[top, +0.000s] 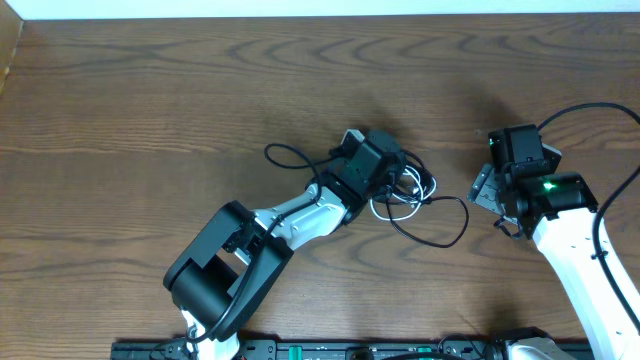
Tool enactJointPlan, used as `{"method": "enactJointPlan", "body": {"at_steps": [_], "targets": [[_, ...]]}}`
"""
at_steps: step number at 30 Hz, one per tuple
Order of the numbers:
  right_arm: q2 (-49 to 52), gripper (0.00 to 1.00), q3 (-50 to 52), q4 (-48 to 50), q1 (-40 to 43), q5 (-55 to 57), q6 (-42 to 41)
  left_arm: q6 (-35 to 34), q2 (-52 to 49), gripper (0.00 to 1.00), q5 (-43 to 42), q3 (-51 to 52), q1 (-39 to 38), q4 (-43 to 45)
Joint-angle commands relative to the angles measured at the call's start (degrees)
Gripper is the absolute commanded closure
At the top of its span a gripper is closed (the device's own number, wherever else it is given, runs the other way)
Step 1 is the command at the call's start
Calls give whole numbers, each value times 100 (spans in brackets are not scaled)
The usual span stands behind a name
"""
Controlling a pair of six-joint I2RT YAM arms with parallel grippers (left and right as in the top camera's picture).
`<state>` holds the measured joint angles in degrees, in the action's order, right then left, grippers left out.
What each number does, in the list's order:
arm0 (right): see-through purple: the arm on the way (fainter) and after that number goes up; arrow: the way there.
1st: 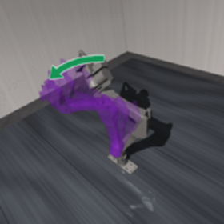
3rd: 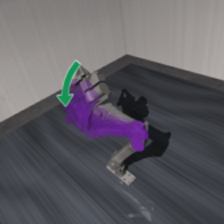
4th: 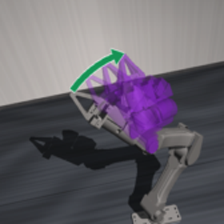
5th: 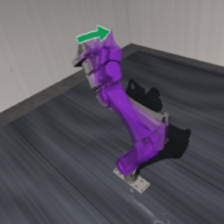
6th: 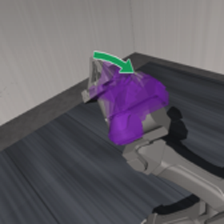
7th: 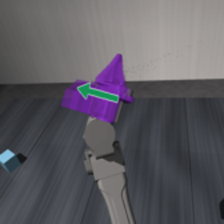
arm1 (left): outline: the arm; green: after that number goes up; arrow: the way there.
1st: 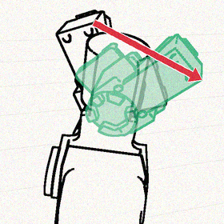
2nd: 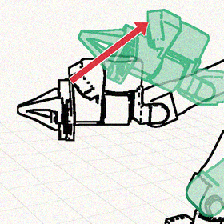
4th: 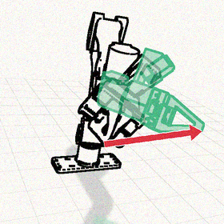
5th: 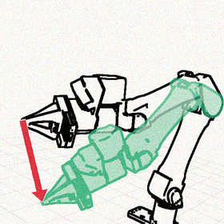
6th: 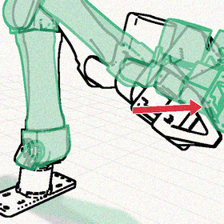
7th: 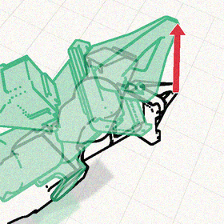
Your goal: Untangle cables
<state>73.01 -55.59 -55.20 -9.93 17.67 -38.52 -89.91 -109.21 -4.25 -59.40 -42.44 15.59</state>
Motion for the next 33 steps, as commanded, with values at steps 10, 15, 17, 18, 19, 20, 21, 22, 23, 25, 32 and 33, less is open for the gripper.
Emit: {"method": "enactJointPlan", "body": {"at_steps": [10, 15, 17, 18, 19, 20, 21, 22, 23, 25, 32, 33], "targets": [[9, 7, 212, 358, -13, -372, 470, 4127, 835, 93, -415, -57, 361, -170], [9, 6, 505, 1285, -13, -1805, 1432, 4505, 1665, 93, -407, -57, 446, -678], [9, 5, 616, 1567, -13, -2284, 1755, 4695, 1958, 93, -407, -57, 450, -903], [13, 5, 669, 1690, -15, -2455, 1825, 4787, 2124, 93, -409, -57, 450, -1029], [15, 5, 708, 1768, -13, -2503, 1825, 4843, 2253, 93, -409, -57, 450, -1126], [28, 5, 767, 1884, -15, -2546, 1825, 4892, 2376, 93, -407, -57, 450, -1228], [33, 6, 809, 1974, -13, -2573, 1825, 4903, 2496, 92, -407, -57, 450, -1344], [48, 6, 872, 2107, -15, -2629, 1829, 4900, 2605, 92, -409, -57, 450, -1458], [52, 7, 929, 2229, -15, -2719, 1869, 4898, 2686, 92, -409, -57, 450, -1539], [79, 8, 1054, 2511, -15, -2938, 1985, 4900, 2822, 92, -409, -57, 450, -1672], [203, 10, 1517, 3829, -24, -4588, 2931, 4898, 3226, 92, -417, -57, 450, -2094], [203, 9, 1541, 3908, -24, -4704, 3029, 4898, 3265, 92, -420, -57, 450, -2129]]}}
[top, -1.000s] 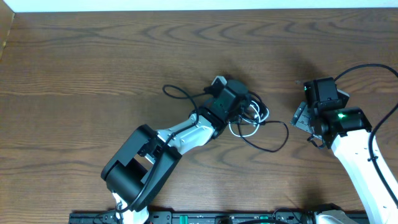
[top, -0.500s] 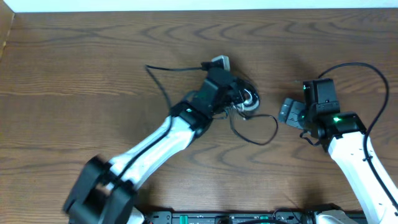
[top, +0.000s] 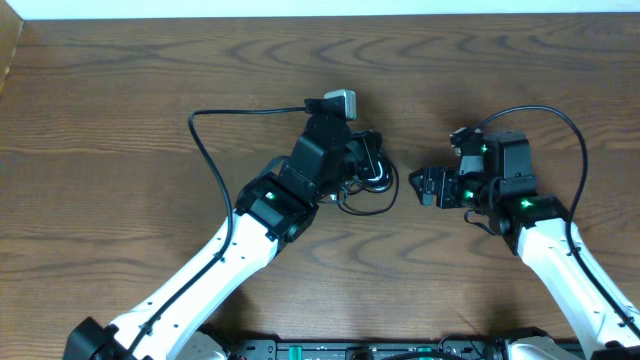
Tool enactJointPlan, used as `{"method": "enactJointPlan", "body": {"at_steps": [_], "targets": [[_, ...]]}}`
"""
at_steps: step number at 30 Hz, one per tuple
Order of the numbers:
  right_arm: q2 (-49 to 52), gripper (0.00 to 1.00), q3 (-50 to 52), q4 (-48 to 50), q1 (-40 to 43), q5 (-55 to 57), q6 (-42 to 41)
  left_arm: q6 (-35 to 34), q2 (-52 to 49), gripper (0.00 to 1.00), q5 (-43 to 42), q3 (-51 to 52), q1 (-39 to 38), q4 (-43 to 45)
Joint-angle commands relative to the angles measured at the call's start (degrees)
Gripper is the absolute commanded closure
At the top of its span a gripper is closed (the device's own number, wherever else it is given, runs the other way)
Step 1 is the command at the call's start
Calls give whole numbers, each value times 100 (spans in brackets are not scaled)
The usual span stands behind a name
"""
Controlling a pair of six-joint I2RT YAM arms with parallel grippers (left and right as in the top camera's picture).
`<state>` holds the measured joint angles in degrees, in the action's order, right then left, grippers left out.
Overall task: Untangle cables
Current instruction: 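Lift the bundle with left gripper and grasp cables with right gripper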
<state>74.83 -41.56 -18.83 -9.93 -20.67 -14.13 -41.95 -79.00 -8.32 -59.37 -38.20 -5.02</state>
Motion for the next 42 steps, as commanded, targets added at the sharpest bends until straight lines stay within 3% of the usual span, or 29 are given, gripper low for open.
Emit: {"method": "enactJointPlan", "body": {"at_steps": [1, 12, 31, 33, 35, 36, 37, 42], "targets": [[22, 9, 155, 330, -24, -942, 651, 103, 284, 92, -13, -59, 26, -101], [24, 17, 229, 789, -26, -1768, 1038, 98, 706, 92, -31, -59, 24, -227], [1228, 16, 232, 2549, -459, -2406, 1005, 101, 946, 92, -262, -59, 26, -317], [1305, 25, 232, 2730, -564, -2396, 916, 101, 946, 92, -262, -59, 26, -356], [1338, 56, 232, 2881, -634, -2317, 822, 101, 946, 92, -264, -59, 26, -385], [1338, 83, 232, 2931, -658, -2201, 756, 101, 946, 93, -264, -59, 26, -398], [1338, 99, 232, 2933, -664, -1958, 586, 103, 946, 92, -264, -59, 26, -411], [1325, 99, 229, 1919, -610, 544, -1335, 264, 946, 92, 184, -59, 26, -667]]}}
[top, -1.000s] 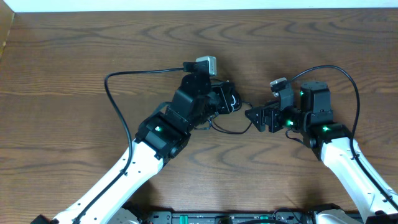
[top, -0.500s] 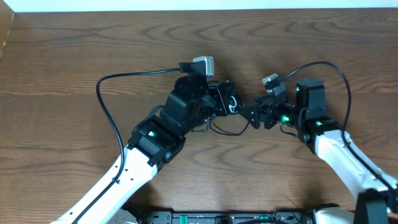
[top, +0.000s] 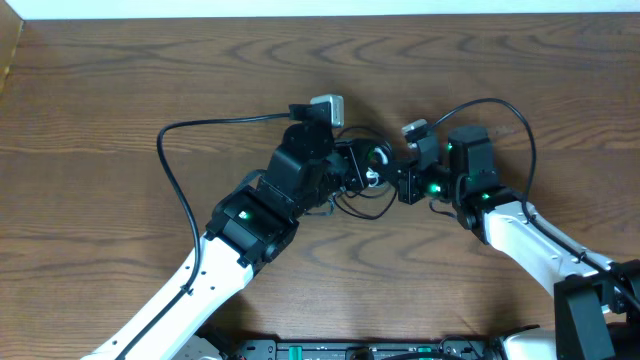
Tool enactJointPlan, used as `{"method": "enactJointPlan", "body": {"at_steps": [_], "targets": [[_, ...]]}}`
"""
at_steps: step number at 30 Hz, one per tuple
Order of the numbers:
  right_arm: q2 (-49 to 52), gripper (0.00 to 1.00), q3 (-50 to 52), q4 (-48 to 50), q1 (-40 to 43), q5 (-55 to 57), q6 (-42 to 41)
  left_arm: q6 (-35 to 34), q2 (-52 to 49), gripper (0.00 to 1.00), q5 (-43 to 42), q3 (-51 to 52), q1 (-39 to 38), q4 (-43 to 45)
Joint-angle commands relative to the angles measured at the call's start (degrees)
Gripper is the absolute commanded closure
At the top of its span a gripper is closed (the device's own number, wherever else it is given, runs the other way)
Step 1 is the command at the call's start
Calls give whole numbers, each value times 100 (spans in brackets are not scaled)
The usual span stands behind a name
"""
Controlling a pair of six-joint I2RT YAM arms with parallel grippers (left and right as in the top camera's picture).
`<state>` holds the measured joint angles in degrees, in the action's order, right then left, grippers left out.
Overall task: Untangle cables
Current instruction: 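Lift the bundle with left gripper and grasp cables with right gripper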
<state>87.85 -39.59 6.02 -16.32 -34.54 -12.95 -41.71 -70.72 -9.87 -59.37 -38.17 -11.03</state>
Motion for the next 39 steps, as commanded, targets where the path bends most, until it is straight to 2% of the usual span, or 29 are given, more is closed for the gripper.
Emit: {"method": "enactJointPlan", "body": {"at_steps": [1, 7, 9, 13, 16, 18, 19, 22, 26, 29, 30, 31, 36, 39], "targets": [[13, 99, 33, -927, 55, 2422, -1825, 339, 118, 92, 501, -59, 24, -166], [11, 99, 33, -2603, 103, 4293, -3355, 422, 114, 93, 2166, -59, 24, -1198], [11, 99, 33, -2903, 101, 4562, -3523, 420, 114, 92, 2544, -59, 33, -1432], [11, 99, 33, -3067, 140, 4586, -3523, 417, 118, 92, 2623, -59, 199, -1628], [11, 99, 33, -2833, 188, 4146, -3071, 422, 118, 92, 2269, -59, 411, -1731], [11, 99, 33, -2430, 188, 3532, -2328, 422, 116, 92, 1917, -57, 481, -1766], [11, 99, 28, -2271, 188, 3259, -2072, 422, 114, 88, 1744, -57, 514, -1766], [-72, 99, 13, -1982, 197, 2793, -1921, 420, 94, 59, 1123, -57, 662, -1757], [-354, 99, -39, -1685, 275, 1952, -1355, 549, -61, 46, 138, -57, 929, -1637], [-643, 99, -120, -1714, 319, 1486, -979, 1139, -282, 44, -669, -57, 1051, -1327], [-835, 99, -131, -1714, 332, 1088, -614, 1558, -461, 43, -1305, -57, 1062, -1019], [-927, 99, -133, -1718, 332, 894, -457, 1690, -560, 42, -1574, -57, 1062, -857], [-1368, 99, -133, -1871, 407, 411, -205, 1679, -994, 41, -1840, -57, 1062, -363], [-1613, 99, -133, -1915, 535, 175, -109, 1683, -1279, 41, -2280, -57, 1064, -79]]}}
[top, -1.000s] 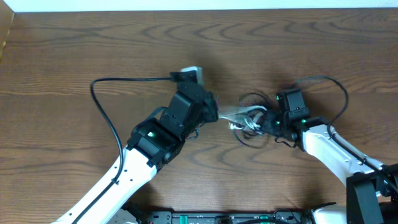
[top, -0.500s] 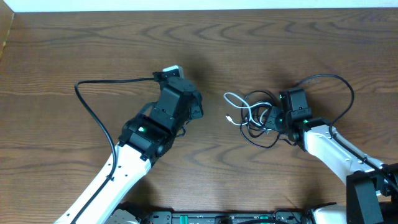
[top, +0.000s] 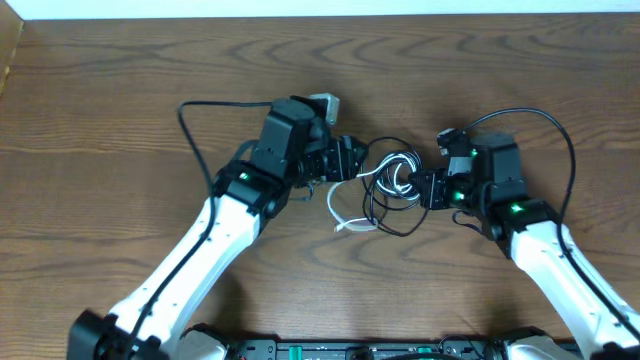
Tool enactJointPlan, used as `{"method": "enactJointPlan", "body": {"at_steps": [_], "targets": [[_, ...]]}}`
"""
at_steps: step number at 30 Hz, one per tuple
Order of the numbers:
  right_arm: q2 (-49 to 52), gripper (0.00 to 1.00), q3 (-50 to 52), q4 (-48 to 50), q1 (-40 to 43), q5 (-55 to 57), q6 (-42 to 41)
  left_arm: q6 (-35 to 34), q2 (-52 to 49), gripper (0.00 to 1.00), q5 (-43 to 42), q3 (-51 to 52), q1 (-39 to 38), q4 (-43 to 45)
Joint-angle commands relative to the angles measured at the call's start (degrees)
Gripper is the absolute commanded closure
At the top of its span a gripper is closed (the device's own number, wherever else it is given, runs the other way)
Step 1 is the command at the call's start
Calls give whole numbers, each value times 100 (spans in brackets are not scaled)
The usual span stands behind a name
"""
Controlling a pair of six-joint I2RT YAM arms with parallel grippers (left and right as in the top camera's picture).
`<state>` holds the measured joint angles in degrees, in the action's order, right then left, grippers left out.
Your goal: Untangle cables
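A tangle of white cable (top: 388, 172) and black cable (top: 392, 218) lies at the table's middle, stretched between my two grippers. My left gripper (top: 350, 162) is at the tangle's left side, with its fingers closed on strands there. At the right side, my right gripper (top: 424, 187) is closed on the tangle as well. A white cable tail (top: 340, 214) runs down to the front, ending in a small plug. A black loop hangs below the knot. The pinch points themselves are partly hidden by the gripper bodies.
The brown wooden table (top: 120, 80) carries nothing else. The left arm's own black lead (top: 186, 125) arcs out to the left, and the right arm's lead (top: 565, 135) arcs to the right. A dark rail (top: 330, 352) runs along the front edge.
The two grippers were close together at the tangle. They now stand farther apart, and the tangle is spread wider between them, with a white tail and a black loop showing in front.
First my left gripper was on the compact tangle at the middle while the right gripper stood off to the right. Then the right gripper was nearer, facing the tangle. Then both met at it. Now they are apart with the tangle drawn out between them.
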<state>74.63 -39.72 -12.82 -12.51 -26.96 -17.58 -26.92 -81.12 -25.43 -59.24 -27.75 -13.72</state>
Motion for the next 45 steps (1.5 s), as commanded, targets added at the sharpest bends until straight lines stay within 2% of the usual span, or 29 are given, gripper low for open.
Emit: {"method": "enactJointPlan", "body": {"at_steps": [1, 4, 11, 16, 22, 23, 24, 25, 26, 40, 42, 43, 45], "targets": [[-348, 99, -120, -50, 197, -581, 354, 203, -319, 41, -892, -70, 26, 293], [-479, 99, -120, -72, 328, -804, 354, 203, -555, 41, -1346, -70, 55, 619], [-575, 99, -120, -66, 575, -1635, 463, 216, -772, 41, -1491, -70, 63, 815], [-575, 99, -120, 7, 688, -1961, 490, 483, -772, 41, -2026, -70, 63, 1019], [-575, 99, -120, 87, 702, -2146, 501, 483, -811, 42, -2052, -70, 63, 1036], [-575, 99, -120, 103, 702, -2146, 498, 483, -828, 48, -2068, -70, 63, 1036], [-575, 99, -120, 109, 702, -2146, 498, 483, -844, 63, -2068, -70, 63, 1036], [-575, 99, -120, 122, 702, -2149, 498, 483, -857, 81, -2068, -70, 63, 1036], [-575, 99, -120, 129, 702, -2149, 496, 481, -866, 92, -2068, -70, 63, 1036], [-575, 99, -120, 197, 772, -2382, 479, 656, -874, 92, -2568, -70, 44, 1038], [-575, 99, -120, 219, 772, -2382, 479, 656, -874, 64, -2673, -70, 39, 1036], [-575, 99, -120, 238, 772, -2385, 479, 658, -874, 59, -2686, -70, 39, 1016], [-575, 99, -120, 260, 772, -2391, 466, 658, -874, 57, -2684, -59, 39, 1014]]}}
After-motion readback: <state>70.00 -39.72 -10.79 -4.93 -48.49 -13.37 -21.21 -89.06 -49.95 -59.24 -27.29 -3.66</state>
